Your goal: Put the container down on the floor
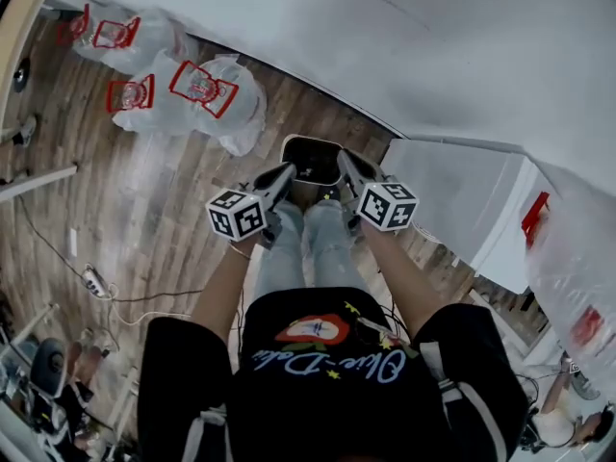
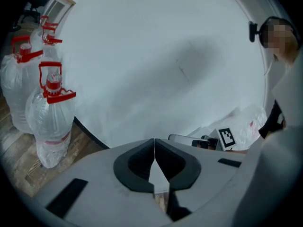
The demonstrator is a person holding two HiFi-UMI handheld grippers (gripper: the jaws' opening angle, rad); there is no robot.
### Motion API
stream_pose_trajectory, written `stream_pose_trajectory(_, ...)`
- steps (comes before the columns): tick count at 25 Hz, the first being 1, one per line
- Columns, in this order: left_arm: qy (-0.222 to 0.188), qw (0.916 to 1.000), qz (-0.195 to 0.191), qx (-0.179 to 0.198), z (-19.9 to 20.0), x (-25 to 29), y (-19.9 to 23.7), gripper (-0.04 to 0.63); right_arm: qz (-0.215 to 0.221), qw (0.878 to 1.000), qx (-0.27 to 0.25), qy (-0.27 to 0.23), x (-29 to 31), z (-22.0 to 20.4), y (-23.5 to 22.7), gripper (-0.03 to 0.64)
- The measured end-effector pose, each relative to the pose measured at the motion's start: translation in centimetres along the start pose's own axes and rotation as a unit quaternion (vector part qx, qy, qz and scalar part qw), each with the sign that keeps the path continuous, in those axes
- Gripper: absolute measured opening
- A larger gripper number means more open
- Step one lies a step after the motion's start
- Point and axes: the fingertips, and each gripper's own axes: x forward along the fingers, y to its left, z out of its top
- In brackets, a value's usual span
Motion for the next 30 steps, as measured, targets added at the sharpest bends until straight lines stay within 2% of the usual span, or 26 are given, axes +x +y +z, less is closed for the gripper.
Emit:
stream_pose_trajectory(6, -0.022, 0.9980, 0.007, 0.059, 3.1, -2.0, -4.5, 0.006, 0.025, 0.999, -0.029, -0.034, -3.4, 3.8, 3.4, 0.000)
stream_pose_trajectory(12, -0.058, 0.9904, 0.009, 0.125, 7.1, -4.5, -9.0, 0.006, 0.042, 0.995, -0.072, -0.047, -5.5, 6.7, 7.1, 0.000)
stream_pose_trajectory(23, -0.090, 0.9782, 0.013, 0.187, 10.7, -7.9, -15.0, 0.006, 0.089, 0.985, -0.095, -0.109, -8.4, 11.3, 13.6, 0.000)
stream_pose_trajectory(30, -0.102, 0.9660, 0.002, 0.237, 12.3, -8.6, -18.8, 0.006, 0.103, 0.979, -0.117, -0.129, -10.7, 12.6, 16.3, 0.000)
